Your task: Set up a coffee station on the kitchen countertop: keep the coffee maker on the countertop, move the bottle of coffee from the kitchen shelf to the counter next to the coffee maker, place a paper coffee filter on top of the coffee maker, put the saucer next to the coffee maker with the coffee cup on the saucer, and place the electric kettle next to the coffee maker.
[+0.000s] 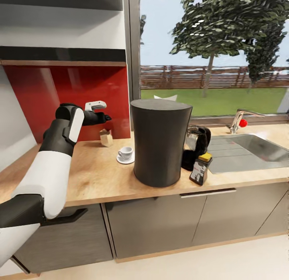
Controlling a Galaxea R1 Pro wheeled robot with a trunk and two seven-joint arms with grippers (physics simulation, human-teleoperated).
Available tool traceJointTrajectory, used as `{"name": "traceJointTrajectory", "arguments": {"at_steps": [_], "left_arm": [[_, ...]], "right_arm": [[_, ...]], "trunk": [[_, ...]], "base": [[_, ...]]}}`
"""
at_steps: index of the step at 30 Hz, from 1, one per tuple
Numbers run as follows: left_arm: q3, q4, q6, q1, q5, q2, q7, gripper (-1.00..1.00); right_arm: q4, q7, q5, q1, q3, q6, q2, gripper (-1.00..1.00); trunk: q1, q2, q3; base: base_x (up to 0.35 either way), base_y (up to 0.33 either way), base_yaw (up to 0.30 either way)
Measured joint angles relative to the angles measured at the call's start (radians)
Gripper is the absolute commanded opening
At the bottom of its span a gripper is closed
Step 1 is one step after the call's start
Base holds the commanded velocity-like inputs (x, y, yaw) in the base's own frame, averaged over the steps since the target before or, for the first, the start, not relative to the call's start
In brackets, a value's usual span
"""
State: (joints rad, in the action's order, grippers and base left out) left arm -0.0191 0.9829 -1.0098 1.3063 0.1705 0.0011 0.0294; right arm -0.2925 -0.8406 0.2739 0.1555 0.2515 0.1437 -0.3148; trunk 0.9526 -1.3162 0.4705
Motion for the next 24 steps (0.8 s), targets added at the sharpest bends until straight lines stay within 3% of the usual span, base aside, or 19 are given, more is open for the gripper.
{"name": "traceJointTrajectory", "arguments": {"at_steps": [4,7,8,11,24], "left_arm": [[0.0,0.0,0.0,-0.016,0.002,0.0,0.0,1.0],[0.0,0.001,0.0,-0.028,0.021,0.0,0.0,1.0],[0.0,0.001,0.001,-0.034,0.051,0.001,0.0,1.0],[0.0,0.001,0.001,-0.037,0.067,0.002,0.0,1.0],[-0.001,0.001,0.002,-0.038,0.078,0.002,0.0,1.0]], "right_arm": [[0.0,-0.001,0.001,0.0,0.0,0.0,0.0,1.0],[0.0,-0.003,0.001,0.0,0.0,0.0,0.0,1.0],[0.0,-0.005,0.002,0.0,0.0,0.0,0.0,1.0],[-0.001,-0.006,0.002,0.0,0.0,0.0,0.0,1.0],[-0.001,-0.003,0.002,0.0,0.0,0.0,0.0,1.0]], "trunk": [[0.0,0.0,0.0],[0.0,0.0,0.0],[0.0,0.0,0.0],[-0.001,0.0,0.0],[0.0,0.0,0.0]], "base": [[-0.137,0.0,0.0],[-0.035,0.0,0.0],[-0.013,0.0,0.0],[-0.007,0.0,0.0],[-0.177,0.0,0.0]]}}
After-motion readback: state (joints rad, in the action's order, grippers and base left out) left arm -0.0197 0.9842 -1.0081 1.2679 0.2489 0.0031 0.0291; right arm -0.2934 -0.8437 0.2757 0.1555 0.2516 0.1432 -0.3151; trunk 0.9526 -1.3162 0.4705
